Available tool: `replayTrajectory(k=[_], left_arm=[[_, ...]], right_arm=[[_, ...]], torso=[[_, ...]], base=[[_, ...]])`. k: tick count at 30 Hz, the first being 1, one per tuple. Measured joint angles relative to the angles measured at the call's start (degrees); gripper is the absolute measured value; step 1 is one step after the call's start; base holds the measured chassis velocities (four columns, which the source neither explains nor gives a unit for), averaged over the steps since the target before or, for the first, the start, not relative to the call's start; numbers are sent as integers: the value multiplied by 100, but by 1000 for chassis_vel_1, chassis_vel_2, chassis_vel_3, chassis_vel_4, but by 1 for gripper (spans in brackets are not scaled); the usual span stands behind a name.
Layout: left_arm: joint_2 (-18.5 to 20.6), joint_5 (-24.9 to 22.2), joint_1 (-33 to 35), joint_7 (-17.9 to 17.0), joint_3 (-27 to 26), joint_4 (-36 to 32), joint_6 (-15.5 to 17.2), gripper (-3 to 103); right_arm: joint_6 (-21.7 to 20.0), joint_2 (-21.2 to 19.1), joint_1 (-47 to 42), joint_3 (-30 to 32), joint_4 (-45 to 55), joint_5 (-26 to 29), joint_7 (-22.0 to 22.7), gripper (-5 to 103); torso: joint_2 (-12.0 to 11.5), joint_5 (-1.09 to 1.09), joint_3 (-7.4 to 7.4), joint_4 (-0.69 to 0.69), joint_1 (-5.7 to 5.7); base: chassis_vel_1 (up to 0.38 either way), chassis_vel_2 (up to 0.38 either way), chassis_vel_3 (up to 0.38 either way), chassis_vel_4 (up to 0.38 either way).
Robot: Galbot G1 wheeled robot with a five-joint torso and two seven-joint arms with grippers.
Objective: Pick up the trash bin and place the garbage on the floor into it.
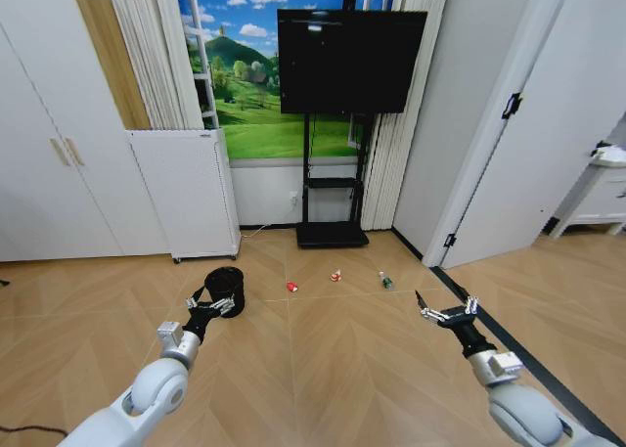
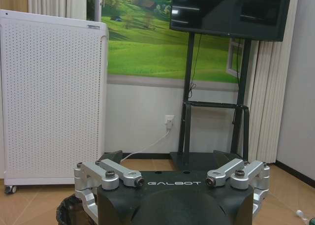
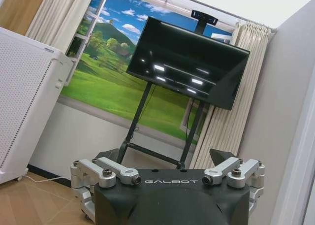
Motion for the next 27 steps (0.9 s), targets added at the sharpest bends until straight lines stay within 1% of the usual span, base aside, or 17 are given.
replayTrajectory(k=[6, 16, 20, 24, 27], left_arm=[[-4, -19, 4, -6, 13, 16, 0, 100], [-11, -28, 2, -21, 17, 4, -7, 100], [-30, -66, 60, -35, -19, -18, -44, 100], [-35, -63, 102, -36, -31, -39, -46, 100], [-52, -65, 117, -46, -38, -55, -56, 100]], right_arm=[[222, 64, -70, 7, 49, 64, -279, 100], [306, 63, -58, -26, 56, 111, -388, 100], [402, 67, -111, 22, 62, 143, -496, 100], [427, 102, -162, 59, 98, 141, -513, 100], [449, 143, -249, 121, 150, 144, -571, 100]], torso=[[0, 0, 0, 0, 0], [0, 0, 0, 0, 0], [0, 0, -1, 0, -1], [0, 0, 0, -1, 0], [0, 2, 0, 3, 0]], base=[[0, 0, 0, 0], [-12, 14, 9, -14], [-91, 105, 95, -142], [-95, 176, 119, -195], [-173, 218, 177, -227]])
